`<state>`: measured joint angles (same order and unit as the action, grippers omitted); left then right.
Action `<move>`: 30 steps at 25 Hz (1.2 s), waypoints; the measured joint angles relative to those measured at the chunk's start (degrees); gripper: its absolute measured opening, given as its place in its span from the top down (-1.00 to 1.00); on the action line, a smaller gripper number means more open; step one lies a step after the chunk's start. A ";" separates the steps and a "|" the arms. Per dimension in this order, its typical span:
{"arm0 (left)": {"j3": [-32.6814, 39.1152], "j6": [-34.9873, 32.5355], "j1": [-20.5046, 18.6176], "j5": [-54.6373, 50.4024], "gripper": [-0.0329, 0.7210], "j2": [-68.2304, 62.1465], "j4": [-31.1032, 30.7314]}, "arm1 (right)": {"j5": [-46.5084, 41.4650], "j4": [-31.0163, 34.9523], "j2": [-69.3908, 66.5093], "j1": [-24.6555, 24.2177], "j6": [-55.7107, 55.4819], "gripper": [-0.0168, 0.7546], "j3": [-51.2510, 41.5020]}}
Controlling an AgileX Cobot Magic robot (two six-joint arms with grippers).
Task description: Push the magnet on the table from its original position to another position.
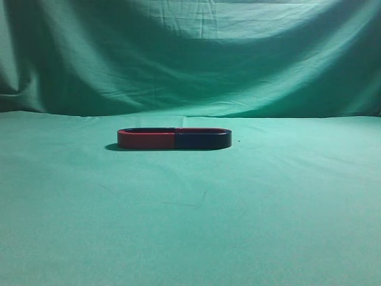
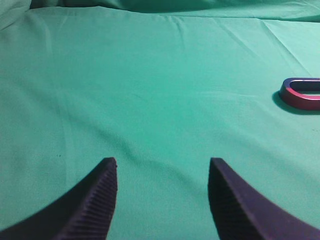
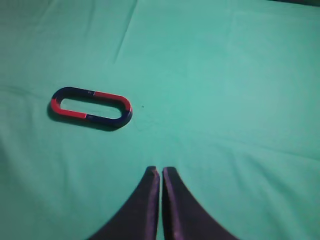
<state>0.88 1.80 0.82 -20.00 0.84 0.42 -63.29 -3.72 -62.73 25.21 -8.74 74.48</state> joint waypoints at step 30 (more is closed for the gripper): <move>0.00 0.00 0.00 0.00 -0.07 0.00 0.00 | 30.78 0.52 49.13 -14.49 7.18 0.96 -47.20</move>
<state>0.88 1.80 0.82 -20.00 0.84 0.42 -32.51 -3.20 -13.61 10.72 -1.56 27.29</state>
